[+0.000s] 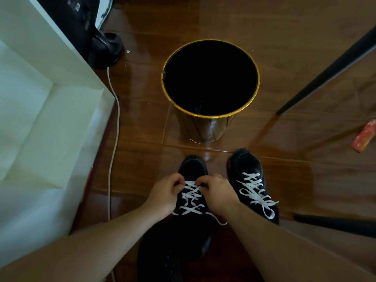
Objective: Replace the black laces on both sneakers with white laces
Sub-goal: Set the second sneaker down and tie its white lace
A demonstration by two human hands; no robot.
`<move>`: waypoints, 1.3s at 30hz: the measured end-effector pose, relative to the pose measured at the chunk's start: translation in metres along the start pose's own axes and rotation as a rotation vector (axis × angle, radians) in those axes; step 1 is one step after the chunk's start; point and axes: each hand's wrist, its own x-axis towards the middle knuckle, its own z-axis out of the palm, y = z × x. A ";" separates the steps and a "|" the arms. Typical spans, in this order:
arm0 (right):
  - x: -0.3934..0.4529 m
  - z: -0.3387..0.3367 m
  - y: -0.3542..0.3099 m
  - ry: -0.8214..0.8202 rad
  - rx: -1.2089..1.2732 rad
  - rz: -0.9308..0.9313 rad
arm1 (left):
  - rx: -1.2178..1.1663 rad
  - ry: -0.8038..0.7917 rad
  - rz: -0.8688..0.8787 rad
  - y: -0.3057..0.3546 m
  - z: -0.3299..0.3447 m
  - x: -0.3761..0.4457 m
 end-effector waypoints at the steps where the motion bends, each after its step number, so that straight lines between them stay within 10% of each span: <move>1: 0.001 -0.001 0.000 0.007 -0.004 -0.005 | 0.006 0.011 0.003 0.001 0.002 -0.001; 11: -0.005 -0.008 -0.005 -0.150 -0.327 -0.037 | 0.454 -0.137 0.148 0.003 -0.006 0.002; 19: -0.016 0.016 0.018 0.056 0.293 0.170 | 0.203 0.050 0.097 -0.034 -0.001 -0.012; 30: -0.018 0.026 0.021 0.019 0.442 0.186 | 0.206 0.052 0.201 -0.026 0.006 -0.011; 39: -0.017 0.001 0.023 -0.141 -0.186 -0.057 | 0.856 -0.114 0.238 -0.018 -0.008 -0.015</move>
